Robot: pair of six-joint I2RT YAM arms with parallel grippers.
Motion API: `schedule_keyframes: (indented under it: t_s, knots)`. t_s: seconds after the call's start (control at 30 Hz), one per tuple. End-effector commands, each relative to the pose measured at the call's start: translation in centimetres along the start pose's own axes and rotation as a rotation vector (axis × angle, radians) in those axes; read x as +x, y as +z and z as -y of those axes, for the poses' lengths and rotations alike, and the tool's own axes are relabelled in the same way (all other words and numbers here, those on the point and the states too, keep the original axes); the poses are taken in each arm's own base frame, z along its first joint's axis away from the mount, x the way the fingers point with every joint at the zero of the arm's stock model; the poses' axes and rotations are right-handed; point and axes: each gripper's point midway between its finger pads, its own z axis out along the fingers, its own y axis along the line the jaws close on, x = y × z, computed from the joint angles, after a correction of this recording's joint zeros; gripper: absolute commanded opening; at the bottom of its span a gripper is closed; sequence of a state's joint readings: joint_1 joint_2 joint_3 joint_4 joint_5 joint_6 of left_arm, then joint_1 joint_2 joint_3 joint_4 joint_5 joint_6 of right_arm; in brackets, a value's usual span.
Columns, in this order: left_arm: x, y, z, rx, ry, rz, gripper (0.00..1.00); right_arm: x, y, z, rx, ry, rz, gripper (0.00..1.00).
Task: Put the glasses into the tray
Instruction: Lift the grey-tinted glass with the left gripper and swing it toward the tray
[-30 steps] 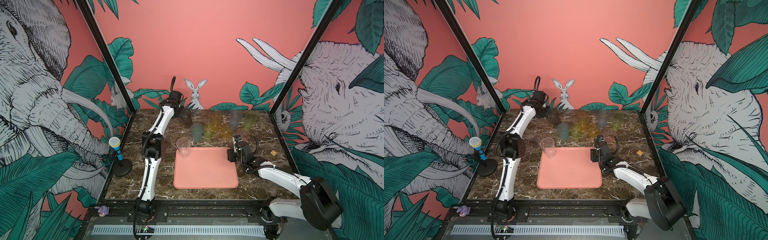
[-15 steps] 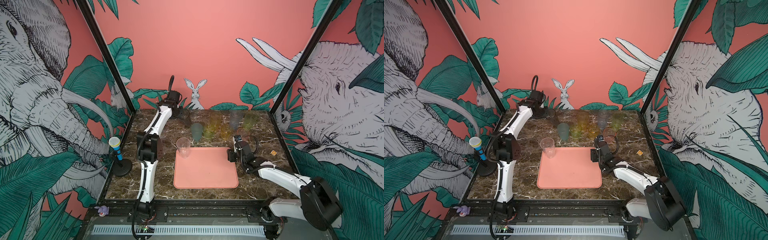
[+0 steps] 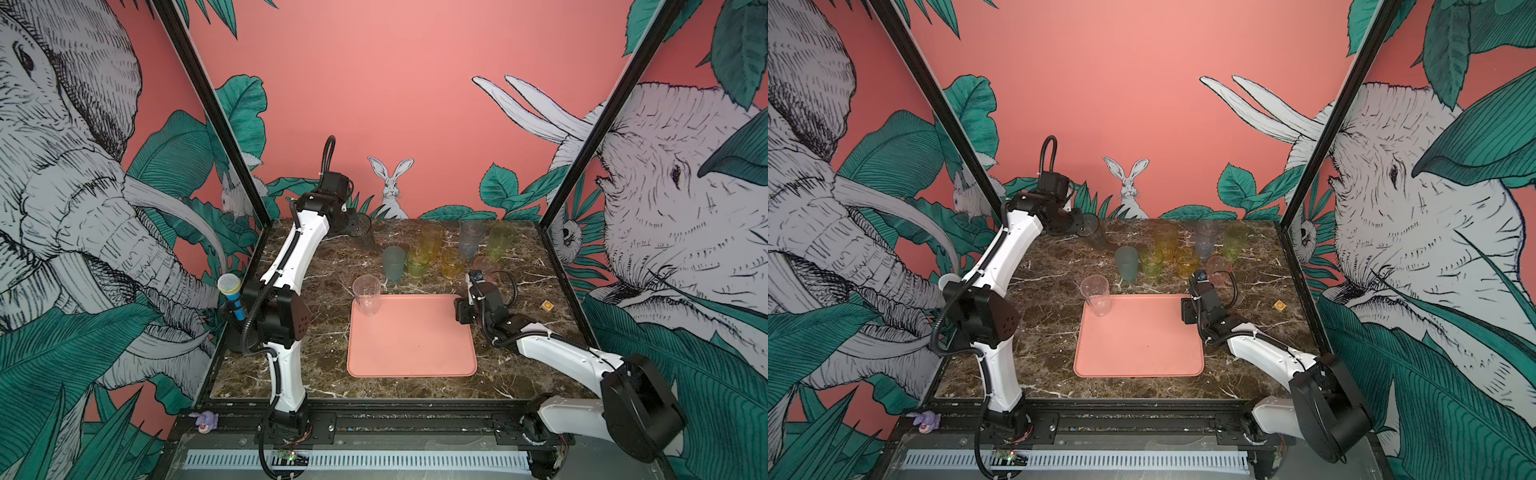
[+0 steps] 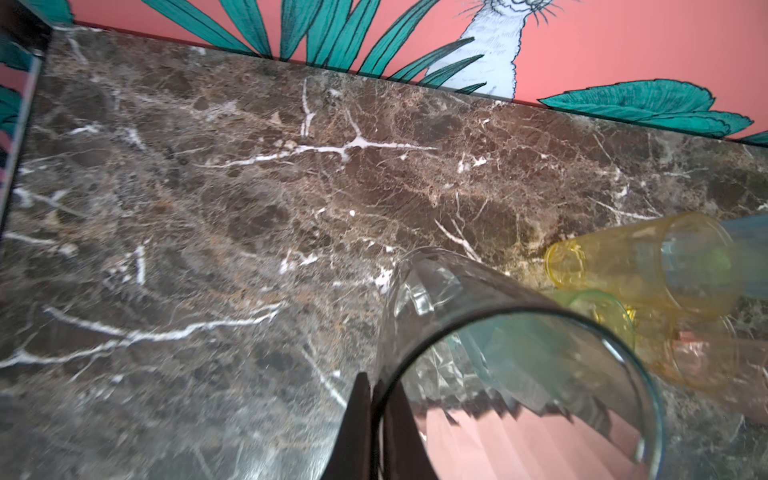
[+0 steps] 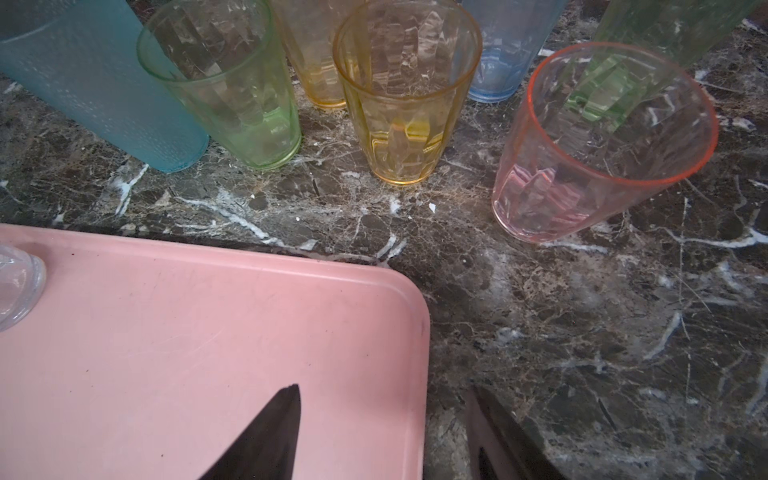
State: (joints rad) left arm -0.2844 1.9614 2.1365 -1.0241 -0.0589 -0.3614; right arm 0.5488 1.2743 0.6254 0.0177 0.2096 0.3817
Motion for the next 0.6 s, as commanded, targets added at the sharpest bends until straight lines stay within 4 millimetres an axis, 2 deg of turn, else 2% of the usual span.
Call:
schedule_keyframes:
  t_s: [0.0, 0.57]
  knots:
    - [0.7, -4.6, -1.1, -0.029, 0.021, 0.019, 0.00, -2.0, -0.7, -0.1, 0.002, 0.017, 0.055, 0.65]
    - [7.5, -13.7, -5.5, -0.139, 0.056, -0.062, 0.00, -1.9, -0.6, 0.1, 0.007, 0.014, 0.052, 0.65]
